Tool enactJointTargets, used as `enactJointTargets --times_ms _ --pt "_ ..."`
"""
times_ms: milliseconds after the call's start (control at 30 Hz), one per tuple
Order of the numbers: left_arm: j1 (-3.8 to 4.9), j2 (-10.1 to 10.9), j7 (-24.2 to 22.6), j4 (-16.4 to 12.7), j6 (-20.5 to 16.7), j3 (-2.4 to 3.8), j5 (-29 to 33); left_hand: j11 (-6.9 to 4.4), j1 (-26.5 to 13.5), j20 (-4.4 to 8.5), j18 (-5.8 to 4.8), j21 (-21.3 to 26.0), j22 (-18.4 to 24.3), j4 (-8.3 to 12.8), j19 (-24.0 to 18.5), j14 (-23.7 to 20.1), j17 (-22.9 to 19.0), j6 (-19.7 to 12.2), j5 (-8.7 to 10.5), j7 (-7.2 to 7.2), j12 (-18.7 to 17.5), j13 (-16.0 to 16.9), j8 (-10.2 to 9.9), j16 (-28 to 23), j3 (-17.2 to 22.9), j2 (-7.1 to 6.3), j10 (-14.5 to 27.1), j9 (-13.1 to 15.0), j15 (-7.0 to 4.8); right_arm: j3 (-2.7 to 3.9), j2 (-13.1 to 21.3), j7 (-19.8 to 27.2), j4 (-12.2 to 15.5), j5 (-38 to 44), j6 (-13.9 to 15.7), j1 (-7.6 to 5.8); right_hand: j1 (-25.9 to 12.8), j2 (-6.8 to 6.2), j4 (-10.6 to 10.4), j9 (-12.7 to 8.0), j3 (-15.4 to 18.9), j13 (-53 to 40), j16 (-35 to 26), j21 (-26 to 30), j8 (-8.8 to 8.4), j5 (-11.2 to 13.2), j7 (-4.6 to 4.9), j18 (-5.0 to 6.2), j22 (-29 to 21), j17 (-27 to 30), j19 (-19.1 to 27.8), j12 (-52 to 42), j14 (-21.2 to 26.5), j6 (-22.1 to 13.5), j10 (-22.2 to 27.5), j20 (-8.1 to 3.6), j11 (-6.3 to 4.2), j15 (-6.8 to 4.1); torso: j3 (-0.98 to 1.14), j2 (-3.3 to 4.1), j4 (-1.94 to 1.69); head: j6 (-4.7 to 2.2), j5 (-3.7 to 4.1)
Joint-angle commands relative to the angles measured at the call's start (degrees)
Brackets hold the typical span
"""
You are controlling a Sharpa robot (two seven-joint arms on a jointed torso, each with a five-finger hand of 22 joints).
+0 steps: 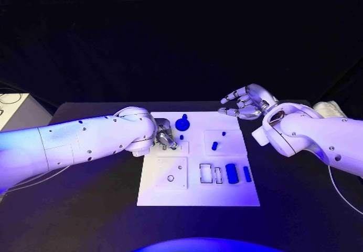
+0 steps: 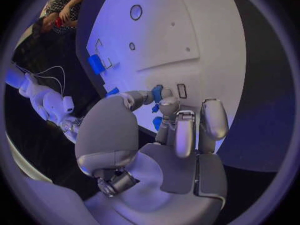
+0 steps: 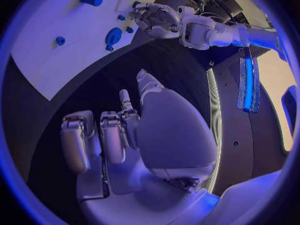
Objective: Assemble the parts on the task board
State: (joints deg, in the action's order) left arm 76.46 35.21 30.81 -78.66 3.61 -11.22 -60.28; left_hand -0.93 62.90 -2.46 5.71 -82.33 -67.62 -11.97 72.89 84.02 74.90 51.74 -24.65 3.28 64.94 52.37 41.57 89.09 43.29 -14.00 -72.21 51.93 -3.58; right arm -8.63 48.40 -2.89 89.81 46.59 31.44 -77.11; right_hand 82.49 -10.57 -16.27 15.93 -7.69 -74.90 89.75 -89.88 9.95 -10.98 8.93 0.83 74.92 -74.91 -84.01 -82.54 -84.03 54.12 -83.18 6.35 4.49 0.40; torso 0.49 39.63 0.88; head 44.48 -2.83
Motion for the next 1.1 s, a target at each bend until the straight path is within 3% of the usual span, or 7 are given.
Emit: enactJointTargets --times_ms 33,300,733,900,1100 --pt "-0.62 -0.33 -0.14 -0.19 2.55 -0.38 -0.08 -0.28 -0.28 0.00 -0.77 -0.38 0.00 12.60 0.34 5.34 13.45 0.45 -0.51 -0.31 0.42 0.21 0.02 0.30 12.23 0.27 -0.42 0.16 -0.58 0.01 0.02 0.37 0.08 0.54 -0.75 0.04 -0.56 0.19 -0.16 0.07 -0.04 -7.89 -0.15 -0.12 0.35 0.13 0.12 -0.83 15.08 -14.16 -5.99 0.27 -5.71 -0.37 0.37 -0.25 -0.16 -0.26 -0.01 -0.01 -0.06 -0.06 -0.03" --pt "-0.64 -0.37 -0.10 -0.03 2.02 -0.38 -0.39 -0.50 -0.86 0.22 -0.81 -0.50 -0.24 13.15 0.60 5.60 14.09 1.08 -2.45 -0.53 0.80 0.76 -0.02 0.53 12.45 -0.06 -1.13 0.36 -0.79 0.01 0.01 0.41 0.06 0.53 -0.75 0.05 -0.94 0.19 -0.10 0.16 -0.06 -7.84 -0.20 -0.12 0.60 0.12 0.11 -0.83 15.08 -14.04 -5.99 0.30 -5.68 -0.56 0.40 -0.26 -0.17 -0.26 -0.06 -0.02 -0.02 -0.14 -0.14" --pt "-0.64 -0.75 -0.13 0.11 2.11 -0.37 0.45 -0.51 -1.57 0.25 -0.84 -0.48 -0.29 12.81 0.65 5.54 13.92 1.10 -2.45 -0.56 0.56 0.44 -0.17 0.47 11.88 -0.01 -1.19 0.44 -0.80 0.01 0.05 0.45 0.10 0.53 -0.75 0.06 -0.94 0.19 -0.10 0.16 -0.06 -7.84 -0.20 -0.12 0.60 0.12 0.11 -0.83 15.08 -14.04 -5.99 0.30 -5.68 -0.56 0.40 -0.26 -0.17 -0.26 -0.01 0.04 0.02 -0.08 0.07" --pt "-0.64 -0.86 -0.16 0.30 2.45 -0.37 0.79 -0.84 -3.65 0.26 -0.82 0.10 0.12 10.70 0.38 5.50 13.82 0.88 -1.45 -1.17 0.41 0.31 -0.51 0.42 7.95 0.19 -1.62 0.83 -0.93 0.01 0.09 0.46 0.11 0.51 -0.79 0.06 -0.99 0.18 -0.07 0.18 -0.08 -7.77 -0.24 -0.12 0.66 0.11 0.11 -0.83 15.08 -13.96 -5.99 0.38 -5.65 -0.62 0.46 -0.26 -0.17 -0.27 0.00 0.03 0.04 0.02 0.15" --pt "-0.63 -1.02 -0.17 0.55 2.47 -0.37 0.97 -1.04 -7.49 0.43 -0.81 0.80 0.57 4.49 0.36 5.45 13.70 2.20 -0.87 -1.55 0.55 0.51 -1.30 0.35 -1.01 0.37 -1.55 0.57 -1.08 0.01 0.12 0.46 0.12 0.50 -0.82 0.06 -1.03 0.18 -0.08 0.19 -0.08 -7.66 -0.23 -0.08 0.67 0.12 0.11 -0.81 15.05 -14.00 -5.97 0.50 -5.66 -0.64 0.58 -0.26 -0.17 -0.27 0.02 0.04 0.00 -0.02 0.26"
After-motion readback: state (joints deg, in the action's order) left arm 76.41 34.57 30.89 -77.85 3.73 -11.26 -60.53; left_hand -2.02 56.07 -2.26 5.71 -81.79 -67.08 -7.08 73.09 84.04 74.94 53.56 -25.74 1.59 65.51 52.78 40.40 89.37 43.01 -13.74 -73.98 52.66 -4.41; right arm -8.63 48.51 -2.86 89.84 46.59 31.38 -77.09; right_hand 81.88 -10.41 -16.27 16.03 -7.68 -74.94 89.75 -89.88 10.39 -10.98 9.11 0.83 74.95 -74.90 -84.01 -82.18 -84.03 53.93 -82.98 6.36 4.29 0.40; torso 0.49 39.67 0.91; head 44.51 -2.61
